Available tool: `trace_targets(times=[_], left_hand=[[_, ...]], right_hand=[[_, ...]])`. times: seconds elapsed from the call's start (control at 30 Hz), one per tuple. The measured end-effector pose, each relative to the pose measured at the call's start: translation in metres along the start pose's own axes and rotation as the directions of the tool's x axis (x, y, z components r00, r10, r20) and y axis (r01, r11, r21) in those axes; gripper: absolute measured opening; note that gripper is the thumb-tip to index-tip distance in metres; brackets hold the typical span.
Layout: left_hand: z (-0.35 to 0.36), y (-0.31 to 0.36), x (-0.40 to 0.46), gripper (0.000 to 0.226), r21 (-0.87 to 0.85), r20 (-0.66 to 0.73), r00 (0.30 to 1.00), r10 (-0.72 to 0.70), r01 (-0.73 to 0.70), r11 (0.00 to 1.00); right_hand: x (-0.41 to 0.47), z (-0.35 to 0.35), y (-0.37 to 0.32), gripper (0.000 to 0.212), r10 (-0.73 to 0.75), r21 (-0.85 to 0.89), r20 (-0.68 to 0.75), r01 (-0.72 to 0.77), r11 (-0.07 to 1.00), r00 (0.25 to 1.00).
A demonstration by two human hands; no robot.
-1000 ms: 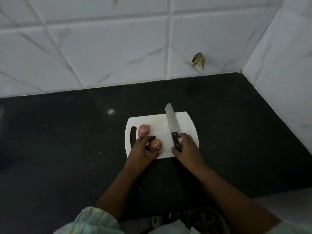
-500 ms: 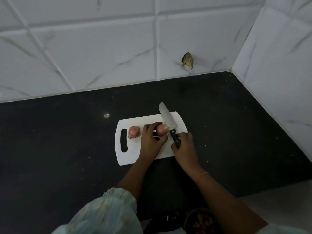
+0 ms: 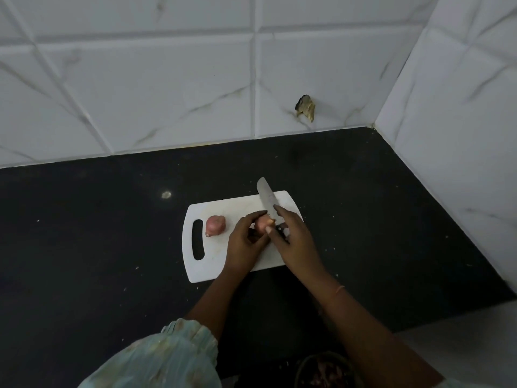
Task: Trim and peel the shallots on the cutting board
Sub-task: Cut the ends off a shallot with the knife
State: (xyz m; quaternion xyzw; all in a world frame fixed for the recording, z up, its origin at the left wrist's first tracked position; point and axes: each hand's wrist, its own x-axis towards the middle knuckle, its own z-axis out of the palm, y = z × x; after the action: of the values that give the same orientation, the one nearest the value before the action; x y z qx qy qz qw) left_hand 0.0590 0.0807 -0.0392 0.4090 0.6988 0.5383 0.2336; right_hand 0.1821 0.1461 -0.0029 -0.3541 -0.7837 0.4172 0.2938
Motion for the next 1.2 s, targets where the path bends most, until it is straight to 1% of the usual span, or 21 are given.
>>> trace_targets(times=[0.03,0.1,0.17,0.2,0.3,0.4,0.5,0.57,0.67,0.73,0.83,0.93,1.07,1.13,1.2], left_hand=[[0.000,0.001,-0.001,0.050,-0.006,0.001,1.000,-0.006,0.006,1.000],[0.000,0.001,-0.001,0.061,-0.035,0.011,1.000,-0.024,0.025,0.999],[0.000,0.001,0.000,0.070,-0.051,0.020,0.999,-0.036,0.037,0.998],[-0.001,0.000,0.001,0.072,-0.050,0.020,0.999,-0.042,0.043,0.998],[-0.001,0.000,0.002,0.061,-0.065,0.002,0.999,-0.037,0.037,0.997],[-0.002,-0.001,0.003,0.052,-0.068,0.030,1.000,0.006,-0.004,0.998],[-0.005,-0.002,0.004,0.050,-0.089,0.079,0.997,0.011,-0.004,0.996],[-0.007,-0.001,0.004,0.051,-0.112,0.073,0.997,0.003,0.005,0.994],[-0.006,-0.001,0.003,0.059,-0.133,0.036,0.999,-0.027,0.032,0.991],[-0.003,-0.002,0.003,0.050,-0.158,0.016,1.000,-0.020,0.022,0.987],[-0.003,-0.003,0.002,0.036,-0.213,0.021,0.999,-0.050,0.053,0.976],[-0.003,-0.001,0.003,0.031,-0.238,0.026,0.998,-0.064,0.068,0.969],[-0.005,0.003,0.002,0.025,-0.289,0.025,0.995,-0.097,0.100,0.952],[-0.006,0.003,0.003,0.023,-0.307,0.037,0.996,-0.081,0.089,0.948],[-0.007,0.003,0.003,0.024,-0.319,0.046,0.997,-0.069,0.080,0.944]], right_hand=[[0.005,0.001,-0.001,0.051,-0.012,0.012,0.039,0.012,1.000,0.999],[0.012,0.005,-0.001,0.047,-0.027,-0.057,0.082,0.032,0.998,0.996],[0.018,0.008,-0.001,0.035,-0.017,-0.139,0.051,0.024,0.990,0.999],[0.020,0.008,-0.001,0.031,0.000,-0.124,0.022,0.003,0.992,1.000],[0.021,0.008,-0.006,0.026,0.096,0.034,-0.055,-0.095,0.995,0.994],[0.021,0.008,-0.009,0.025,0.146,0.099,-0.104,-0.136,0.986,0.984],[0.018,0.008,-0.012,0.022,0.140,0.126,-0.108,-0.126,0.984,0.984],[0.019,0.009,-0.012,0.024,0.119,0.115,-0.117,-0.105,0.988,0.986],[0.024,0.009,-0.010,0.026,0.145,0.186,-0.104,-0.124,0.975,0.984],[0.029,0.009,-0.011,0.026,0.160,0.228,-0.081,-0.138,0.964,0.984],[0.032,0.006,-0.015,0.022,0.167,0.299,-0.052,-0.144,0.943,0.985],[0.033,0.006,-0.021,0.015,0.251,0.381,-0.037,-0.218,0.899,0.967],[0.035,0.007,-0.027,0.013,0.382,0.542,0.058,-0.350,0.764,0.922],[0.036,0.005,-0.029,0.011,0.388,0.612,0.087,-0.357,0.706,0.917],[0.036,0.004,-0.031,0.012,0.373,0.613,0.080,-0.341,0.712,0.924]])
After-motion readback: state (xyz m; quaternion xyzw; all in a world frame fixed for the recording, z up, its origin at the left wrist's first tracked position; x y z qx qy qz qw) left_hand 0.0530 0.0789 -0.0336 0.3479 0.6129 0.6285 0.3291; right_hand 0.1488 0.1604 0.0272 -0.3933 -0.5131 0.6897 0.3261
